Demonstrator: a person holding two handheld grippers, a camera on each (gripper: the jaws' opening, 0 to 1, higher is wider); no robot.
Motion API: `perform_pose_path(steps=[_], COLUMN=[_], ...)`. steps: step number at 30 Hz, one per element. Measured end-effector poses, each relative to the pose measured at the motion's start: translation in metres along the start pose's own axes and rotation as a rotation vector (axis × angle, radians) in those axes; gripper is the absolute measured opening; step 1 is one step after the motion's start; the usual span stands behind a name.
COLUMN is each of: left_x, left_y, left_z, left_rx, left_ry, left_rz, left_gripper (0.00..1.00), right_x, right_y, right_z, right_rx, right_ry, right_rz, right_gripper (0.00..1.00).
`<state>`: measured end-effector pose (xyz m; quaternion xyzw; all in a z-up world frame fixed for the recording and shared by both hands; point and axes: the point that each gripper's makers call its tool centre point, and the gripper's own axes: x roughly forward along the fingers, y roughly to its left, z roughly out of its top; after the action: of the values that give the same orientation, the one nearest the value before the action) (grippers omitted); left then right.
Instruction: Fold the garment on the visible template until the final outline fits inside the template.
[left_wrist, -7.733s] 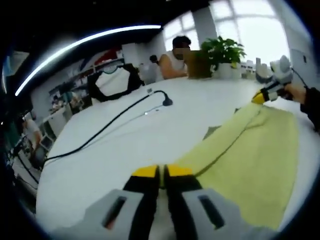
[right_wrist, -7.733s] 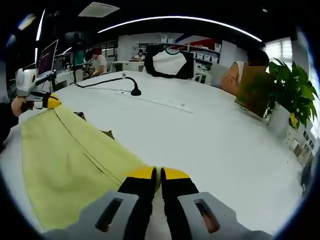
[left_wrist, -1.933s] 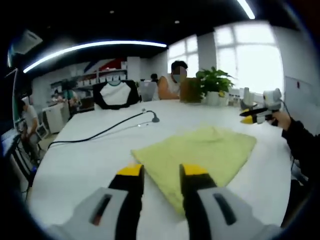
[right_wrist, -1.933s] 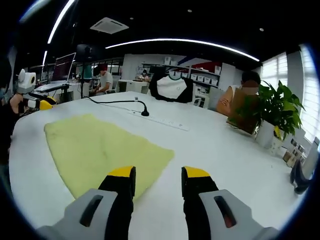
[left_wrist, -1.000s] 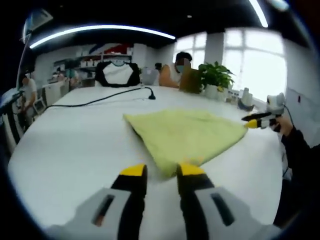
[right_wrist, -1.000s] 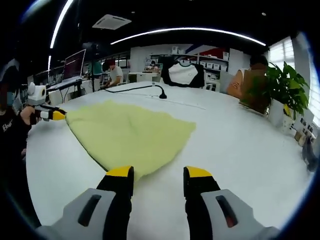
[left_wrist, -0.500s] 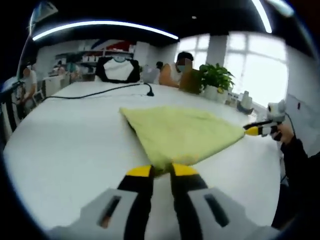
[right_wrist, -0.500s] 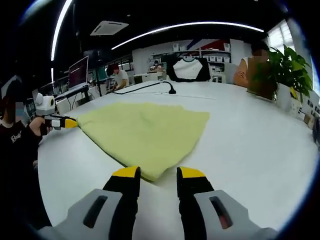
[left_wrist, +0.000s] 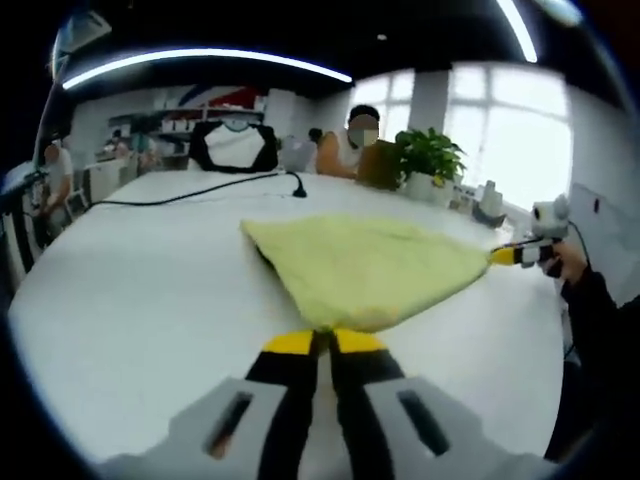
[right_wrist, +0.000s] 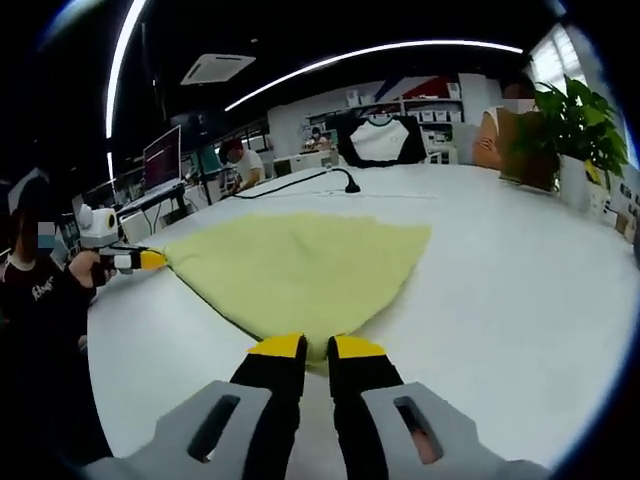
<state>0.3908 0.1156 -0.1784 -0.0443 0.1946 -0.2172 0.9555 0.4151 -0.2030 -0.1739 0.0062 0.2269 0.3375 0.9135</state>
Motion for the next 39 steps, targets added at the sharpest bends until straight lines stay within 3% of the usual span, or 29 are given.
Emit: perform_pose_path(steps=[1,5,8,15,18,21,24,34,35,38,39], left_x=[0.0,-0.003,-0.005,-0.007,-0.008,-0.008,-0.008,-0.007,-0.008,-0.01,-0.011], left_y=[0.001,0.001,0.005,0.006,0.004,0.005,0.004,0.004,0.008,0.011,0.009], left_z=[0.0,0.003,0.004,0.002,0.006,0.006,0.004,-0.002,-0.001,0.002,0.006], left_rx=[-0.006,0.0,0.026,0.045,0.121,0.253,0.28,0.282,0.275,0.233,0.18], left_ry=[0.001,-0.004,-0.01,-0.004,-0.018,0.026,0.047,0.048,0.039,0.016,-0.011], left_rz=[-0.004,-0.014,-0.012,-0.031,-0.062,-0.081,-0.083,-0.091,-0.062,-0.047,-0.056], left_gripper=[0.04,0.03,0.01,0.01,0.01,0.01,0.01,0.02,0.03,0.16,0.22], right_x=[-0.001,0.0,0.0,0.0,0.0,0.0,0.002,0.001,0.001,0.001,0.001], right_y=[0.001,-0.001,-0.006,-0.011,-0.013,-0.016,-0.016,-0.011,-0.01,-0.008,-0.01], right_z=[0.0,0.0,0.0,-0.001,-0.003,-0.001,-0.004,-0.01,-0.01,-0.008,-0.008], right_rx=[0.03,0.005,0.05,0.051,0.057,0.059,0.052,0.035,0.029,-0.003,0.003], right_ry=[-0.002,-0.009,-0.021,-0.027,-0.025,-0.025,-0.016,0.015,0.019,0.019,0.02], right_rz=[0.012,0.01,0.012,-0.008,-0.014,-0.02,-0.026,-0.04,-0.048,-0.052,-0.051], right_gripper=[0.05,0.02,0.01,0.01,0.01,0.01,0.01,0.02,0.02,0.02,0.02])
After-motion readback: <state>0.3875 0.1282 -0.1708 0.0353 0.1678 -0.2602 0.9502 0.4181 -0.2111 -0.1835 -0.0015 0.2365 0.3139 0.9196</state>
